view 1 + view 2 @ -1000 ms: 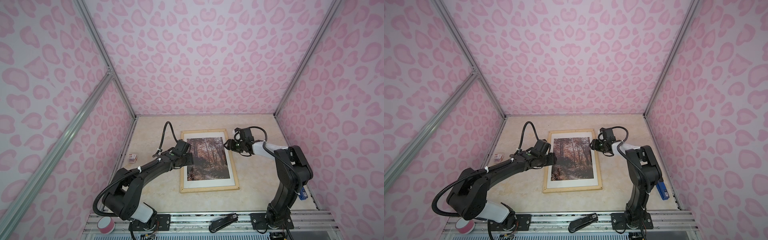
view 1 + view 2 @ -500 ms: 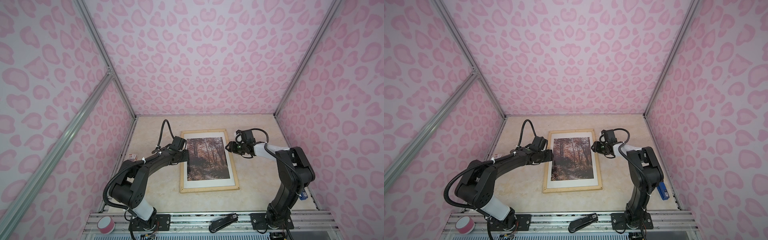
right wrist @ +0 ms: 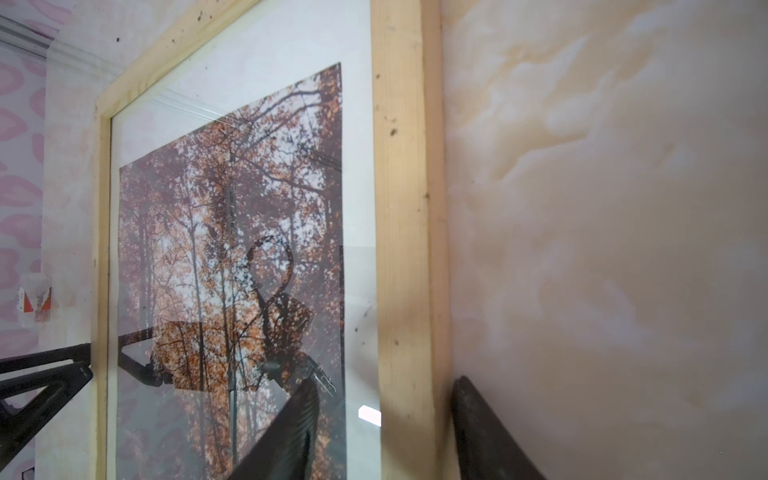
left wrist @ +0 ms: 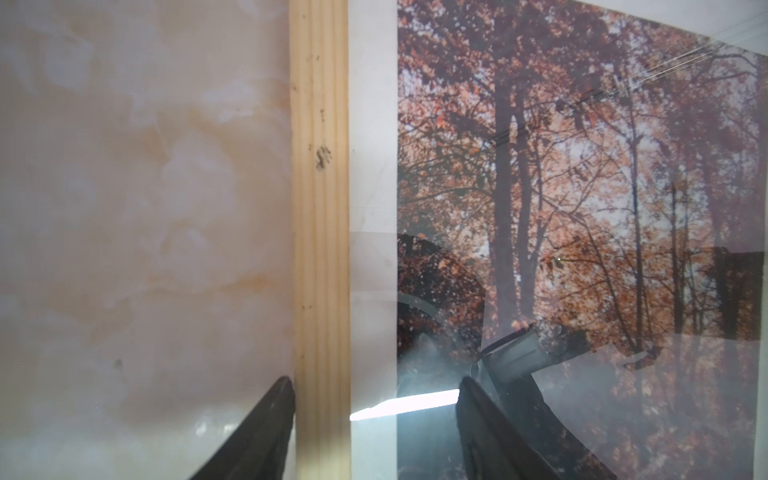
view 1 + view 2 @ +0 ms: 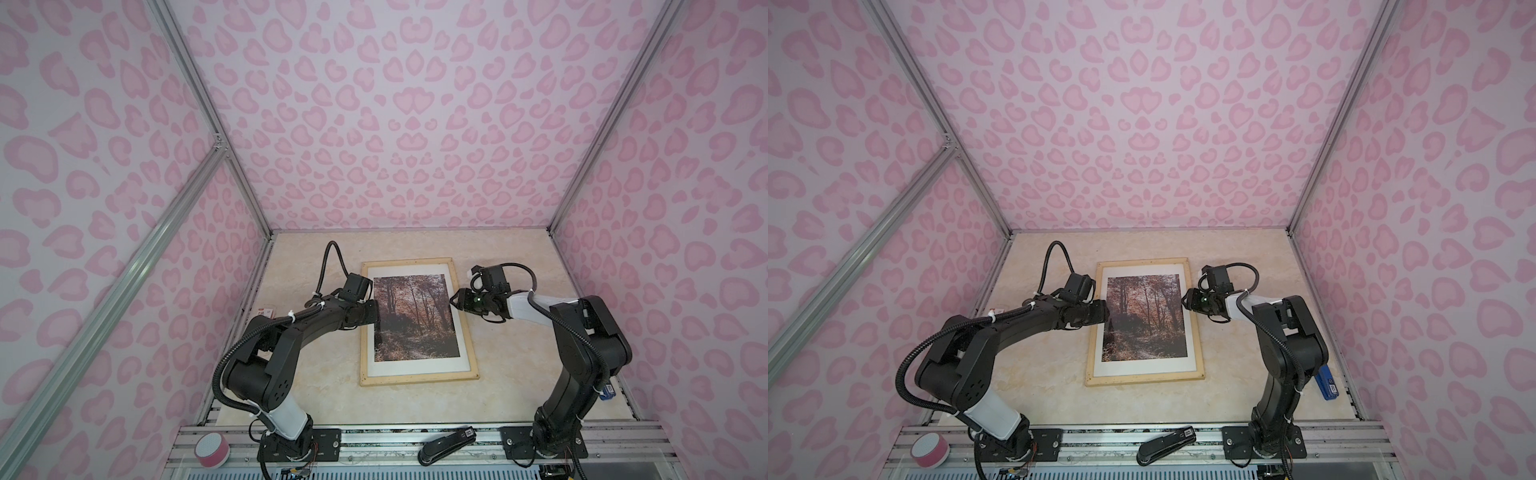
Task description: Put the photo into the frame
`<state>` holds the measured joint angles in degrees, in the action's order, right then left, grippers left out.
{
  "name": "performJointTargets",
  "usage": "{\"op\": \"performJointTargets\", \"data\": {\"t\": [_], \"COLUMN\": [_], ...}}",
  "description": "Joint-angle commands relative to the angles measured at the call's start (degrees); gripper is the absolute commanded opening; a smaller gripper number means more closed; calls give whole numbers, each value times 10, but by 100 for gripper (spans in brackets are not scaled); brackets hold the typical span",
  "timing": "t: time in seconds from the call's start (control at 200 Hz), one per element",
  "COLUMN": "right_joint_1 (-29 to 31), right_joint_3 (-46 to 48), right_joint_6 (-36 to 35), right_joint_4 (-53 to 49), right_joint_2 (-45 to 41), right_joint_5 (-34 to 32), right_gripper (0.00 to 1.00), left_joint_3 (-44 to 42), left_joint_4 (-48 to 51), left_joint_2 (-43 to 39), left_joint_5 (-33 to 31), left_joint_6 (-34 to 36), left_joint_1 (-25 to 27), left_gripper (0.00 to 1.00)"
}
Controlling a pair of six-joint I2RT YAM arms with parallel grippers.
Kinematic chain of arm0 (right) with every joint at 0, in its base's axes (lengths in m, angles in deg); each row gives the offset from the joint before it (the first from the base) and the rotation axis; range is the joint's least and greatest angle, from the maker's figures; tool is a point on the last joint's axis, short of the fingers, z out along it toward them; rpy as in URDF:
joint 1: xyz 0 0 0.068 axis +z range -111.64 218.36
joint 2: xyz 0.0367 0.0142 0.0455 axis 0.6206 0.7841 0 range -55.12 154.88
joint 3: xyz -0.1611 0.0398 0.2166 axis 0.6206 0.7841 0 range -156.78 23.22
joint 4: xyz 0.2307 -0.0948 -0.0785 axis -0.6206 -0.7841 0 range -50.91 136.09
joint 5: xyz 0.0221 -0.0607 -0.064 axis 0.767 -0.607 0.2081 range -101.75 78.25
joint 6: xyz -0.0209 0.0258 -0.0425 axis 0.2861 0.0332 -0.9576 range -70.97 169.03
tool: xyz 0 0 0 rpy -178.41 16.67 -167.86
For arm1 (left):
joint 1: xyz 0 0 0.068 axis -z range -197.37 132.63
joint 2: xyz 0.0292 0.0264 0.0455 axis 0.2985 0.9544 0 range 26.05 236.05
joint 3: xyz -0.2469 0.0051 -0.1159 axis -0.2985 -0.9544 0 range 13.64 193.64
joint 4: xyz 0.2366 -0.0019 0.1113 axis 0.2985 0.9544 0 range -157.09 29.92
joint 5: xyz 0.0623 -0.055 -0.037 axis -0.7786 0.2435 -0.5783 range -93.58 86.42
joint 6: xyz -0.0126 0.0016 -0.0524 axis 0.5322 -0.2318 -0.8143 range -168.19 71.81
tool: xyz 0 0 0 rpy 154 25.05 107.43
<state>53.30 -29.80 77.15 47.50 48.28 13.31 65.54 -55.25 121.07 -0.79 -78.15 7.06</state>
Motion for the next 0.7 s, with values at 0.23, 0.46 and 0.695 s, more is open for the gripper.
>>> {"op": "performJointTargets", "data": {"t": [0.23, 0.46, 0.695], "right_joint_1": [1, -15, -28], "right_joint_3": [7, 16, 18], "right_joint_6": [13, 10, 4], "right_joint_4": [6, 3, -3], "right_joint_2": [-7, -20, -29], "right_joint_5": [4, 2, 2], "right_gripper": [51, 51, 51], "left_joint_3": [-27, -29, -4], "left_joint_4": [-74, -96, -90], "left_joint_2": [0, 5, 25], "left_joint_5": [88, 94, 81], "left_joint_6": [-39, -45, -35], "left_joint_1": [3, 20, 22], "left_gripper": [64, 64, 64]}}
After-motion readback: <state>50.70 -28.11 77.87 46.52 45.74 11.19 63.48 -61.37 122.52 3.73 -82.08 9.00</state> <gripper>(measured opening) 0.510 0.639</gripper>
